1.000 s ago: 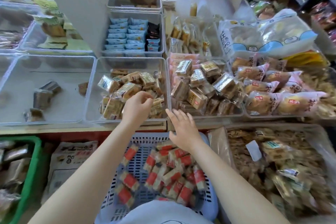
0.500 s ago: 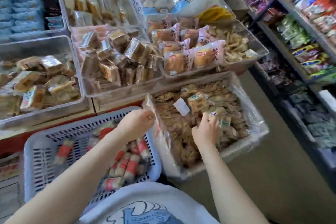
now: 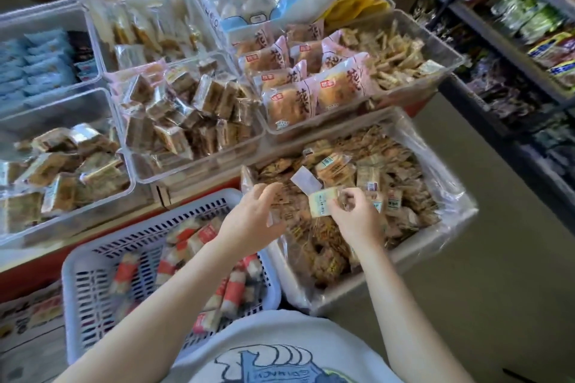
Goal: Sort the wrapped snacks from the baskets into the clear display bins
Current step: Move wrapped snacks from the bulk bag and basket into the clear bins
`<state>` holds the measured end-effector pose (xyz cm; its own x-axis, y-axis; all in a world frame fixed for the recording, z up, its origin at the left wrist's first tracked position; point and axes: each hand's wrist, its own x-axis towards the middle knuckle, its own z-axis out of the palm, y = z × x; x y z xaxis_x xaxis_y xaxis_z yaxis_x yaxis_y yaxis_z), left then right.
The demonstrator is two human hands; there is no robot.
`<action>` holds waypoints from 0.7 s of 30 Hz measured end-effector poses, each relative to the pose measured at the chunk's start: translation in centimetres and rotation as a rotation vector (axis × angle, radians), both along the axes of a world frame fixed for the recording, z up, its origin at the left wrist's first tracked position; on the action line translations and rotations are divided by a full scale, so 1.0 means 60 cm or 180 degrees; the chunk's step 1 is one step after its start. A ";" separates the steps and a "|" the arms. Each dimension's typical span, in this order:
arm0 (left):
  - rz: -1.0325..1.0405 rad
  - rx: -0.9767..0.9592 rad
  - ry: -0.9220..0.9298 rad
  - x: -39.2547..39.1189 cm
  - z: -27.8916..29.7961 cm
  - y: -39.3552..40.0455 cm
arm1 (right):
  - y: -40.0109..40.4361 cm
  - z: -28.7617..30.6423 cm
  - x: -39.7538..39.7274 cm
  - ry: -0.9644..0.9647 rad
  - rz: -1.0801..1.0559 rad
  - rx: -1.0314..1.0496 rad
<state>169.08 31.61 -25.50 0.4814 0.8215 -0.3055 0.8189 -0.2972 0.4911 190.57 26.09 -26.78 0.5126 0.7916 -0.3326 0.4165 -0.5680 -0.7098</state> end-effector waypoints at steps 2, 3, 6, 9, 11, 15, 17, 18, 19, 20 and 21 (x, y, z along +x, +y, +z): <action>0.0062 0.0304 -0.0264 -0.010 0.002 -0.003 | 0.015 0.028 -0.044 0.1004 0.0077 0.0150; 0.0040 0.0474 -0.0269 -0.018 0.003 -0.003 | 0.022 0.036 -0.068 0.1279 0.0183 0.0171; 0.0173 0.0661 -0.0168 -0.055 0.005 -0.001 | 0.054 0.057 -0.149 0.1675 0.0681 0.0133; 0.0999 0.0345 -0.0179 -0.118 0.025 0.007 | 0.089 0.070 -0.226 0.1599 0.1174 0.0064; 0.1419 0.0076 0.0006 -0.176 0.035 0.011 | 0.112 0.072 -0.276 0.1349 0.1440 0.0024; 0.2115 -0.0260 0.0015 -0.302 0.031 0.004 | 0.157 0.072 -0.389 0.1201 0.1885 0.0136; 0.2435 -0.0428 -0.0206 -0.353 0.028 -0.001 | 0.182 0.060 -0.448 0.0708 0.2368 0.0285; 0.2577 -0.0489 -0.0345 -0.375 0.027 -0.003 | 0.194 0.049 -0.477 0.0354 0.2635 0.0418; 0.2698 -0.0518 -0.0467 -0.395 0.026 -0.005 | 0.206 0.034 -0.503 -0.0022 0.2886 0.0554; 0.2781 -0.0506 -0.0547 -0.413 0.025 -0.005 | 0.216 0.020 -0.525 -0.0404 0.3121 0.0605; 0.2829 -0.0456 -0.0592 -0.431 0.024 -0.003 | 0.223 0.003 -0.542 -0.0786 0.3342 0.0509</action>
